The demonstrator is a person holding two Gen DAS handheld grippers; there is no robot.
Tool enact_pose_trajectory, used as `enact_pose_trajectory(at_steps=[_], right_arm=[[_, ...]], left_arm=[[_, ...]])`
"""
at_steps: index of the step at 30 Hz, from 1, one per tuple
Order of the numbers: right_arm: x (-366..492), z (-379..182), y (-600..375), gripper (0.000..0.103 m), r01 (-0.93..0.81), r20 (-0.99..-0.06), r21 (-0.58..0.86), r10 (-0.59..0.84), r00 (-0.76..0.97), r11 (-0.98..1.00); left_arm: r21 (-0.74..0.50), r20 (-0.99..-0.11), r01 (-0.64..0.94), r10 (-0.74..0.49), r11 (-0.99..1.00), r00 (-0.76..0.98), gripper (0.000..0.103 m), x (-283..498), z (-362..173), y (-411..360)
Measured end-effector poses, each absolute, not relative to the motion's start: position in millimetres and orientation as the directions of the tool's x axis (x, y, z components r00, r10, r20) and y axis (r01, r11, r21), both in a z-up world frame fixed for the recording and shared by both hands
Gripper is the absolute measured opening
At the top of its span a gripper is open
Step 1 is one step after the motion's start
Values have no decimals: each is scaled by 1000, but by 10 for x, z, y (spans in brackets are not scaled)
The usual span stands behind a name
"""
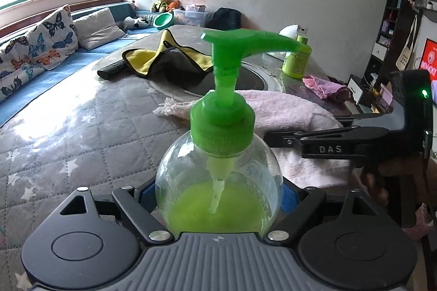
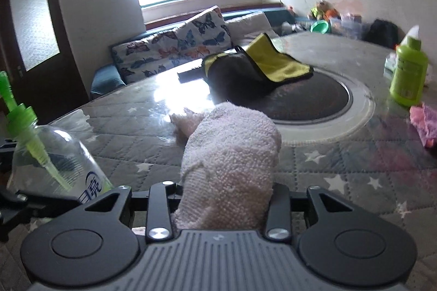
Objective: Clean container
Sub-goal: 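Lower the soap bottle with the left tool while the right tool releases the pink towel, then set the soap bottle down on the table with the left tool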
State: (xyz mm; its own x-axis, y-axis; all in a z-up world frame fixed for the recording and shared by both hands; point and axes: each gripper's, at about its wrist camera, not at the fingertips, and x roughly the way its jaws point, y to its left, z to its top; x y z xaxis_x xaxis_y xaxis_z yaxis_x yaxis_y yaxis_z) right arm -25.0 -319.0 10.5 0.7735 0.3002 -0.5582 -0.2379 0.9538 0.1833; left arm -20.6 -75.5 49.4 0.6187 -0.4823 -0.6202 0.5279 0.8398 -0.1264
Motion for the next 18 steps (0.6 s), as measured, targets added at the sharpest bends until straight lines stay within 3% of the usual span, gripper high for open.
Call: enact_pose_trajectory(at_steps=[6,11,18], right_arm=[[-238,88,-3200,52,-237,-580,183,299,758,954],[-289,135,-3234,73,-224,-570,184,290,769,957],[-361,194,-3266,80,-224,-565,170,281,776,960]], left_arm=[[-111,-622,534,-478,838,621,88,-202,480,-784],[-98,-627,535,-469,839,621,88,-204,483,-818],[-94,-633,538,-467,838,617,89,-179,462,-842]])
